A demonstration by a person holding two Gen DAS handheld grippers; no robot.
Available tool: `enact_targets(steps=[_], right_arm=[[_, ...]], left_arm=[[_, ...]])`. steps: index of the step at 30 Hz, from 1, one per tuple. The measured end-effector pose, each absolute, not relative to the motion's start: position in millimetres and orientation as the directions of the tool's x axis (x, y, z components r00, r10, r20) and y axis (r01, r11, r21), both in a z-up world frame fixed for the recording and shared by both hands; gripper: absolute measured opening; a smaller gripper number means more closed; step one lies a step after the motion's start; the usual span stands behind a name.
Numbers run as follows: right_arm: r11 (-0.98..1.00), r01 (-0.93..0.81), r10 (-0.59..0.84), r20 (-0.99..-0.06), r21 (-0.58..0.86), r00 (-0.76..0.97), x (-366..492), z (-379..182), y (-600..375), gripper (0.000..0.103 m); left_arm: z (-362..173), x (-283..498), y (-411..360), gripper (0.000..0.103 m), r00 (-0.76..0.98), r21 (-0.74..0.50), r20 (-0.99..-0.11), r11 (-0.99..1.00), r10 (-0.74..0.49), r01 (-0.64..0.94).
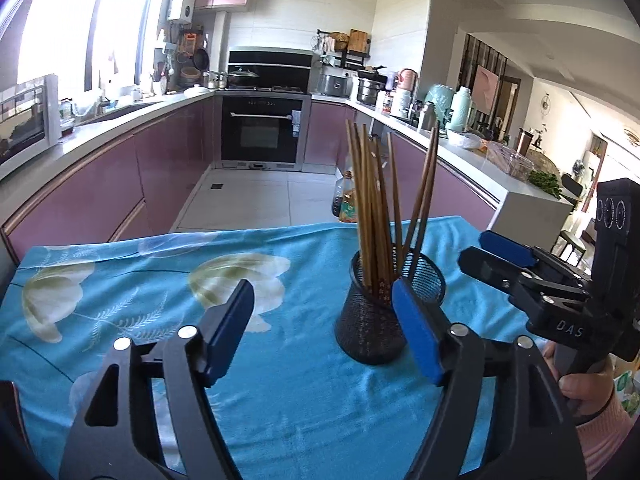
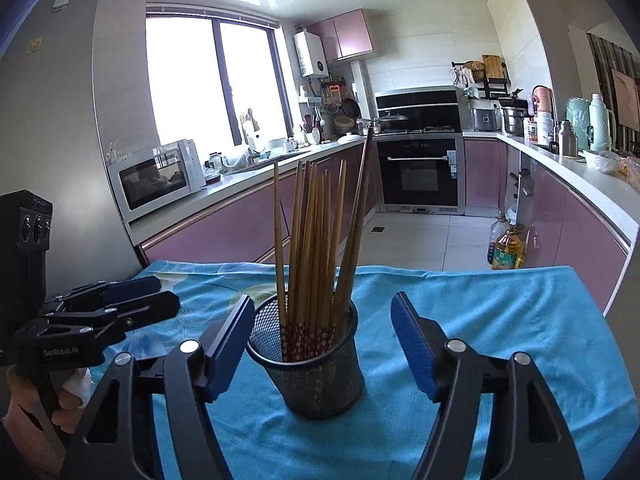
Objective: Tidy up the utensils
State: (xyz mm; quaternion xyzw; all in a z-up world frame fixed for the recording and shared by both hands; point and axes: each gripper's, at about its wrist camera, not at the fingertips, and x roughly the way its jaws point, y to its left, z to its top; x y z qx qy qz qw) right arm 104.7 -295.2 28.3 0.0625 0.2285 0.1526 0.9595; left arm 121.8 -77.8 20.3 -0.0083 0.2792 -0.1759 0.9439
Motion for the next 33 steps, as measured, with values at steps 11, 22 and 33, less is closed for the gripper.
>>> enact_targets(steps=[11,22,33], right_arm=[[0.972,-0.207,0.234,-0.374,0.112,0.897,77.4,14.3,-288.8,0.096],[0.981,-0.185,0.194,-0.301,0.059,0.934,48.7,10.4,-276.1,0.096],[0.986,-0.165,0.168,-0.263,0.035,0.95,37.6,9.1,-269.8,0.096]], left_arm=[[5.2,75.0,-42.6,0.097,0.887,-0.046,-0.422,0.982,-0.186,0.184],[8.8,38.2,-30.5,0.097,0.938,-0.065,-0.312,0.988,-0.151,0.137],[5.6,22.3,-34.2,0.097,0.953,-0.041,-0.281,0.993,-0.114,0.107]])
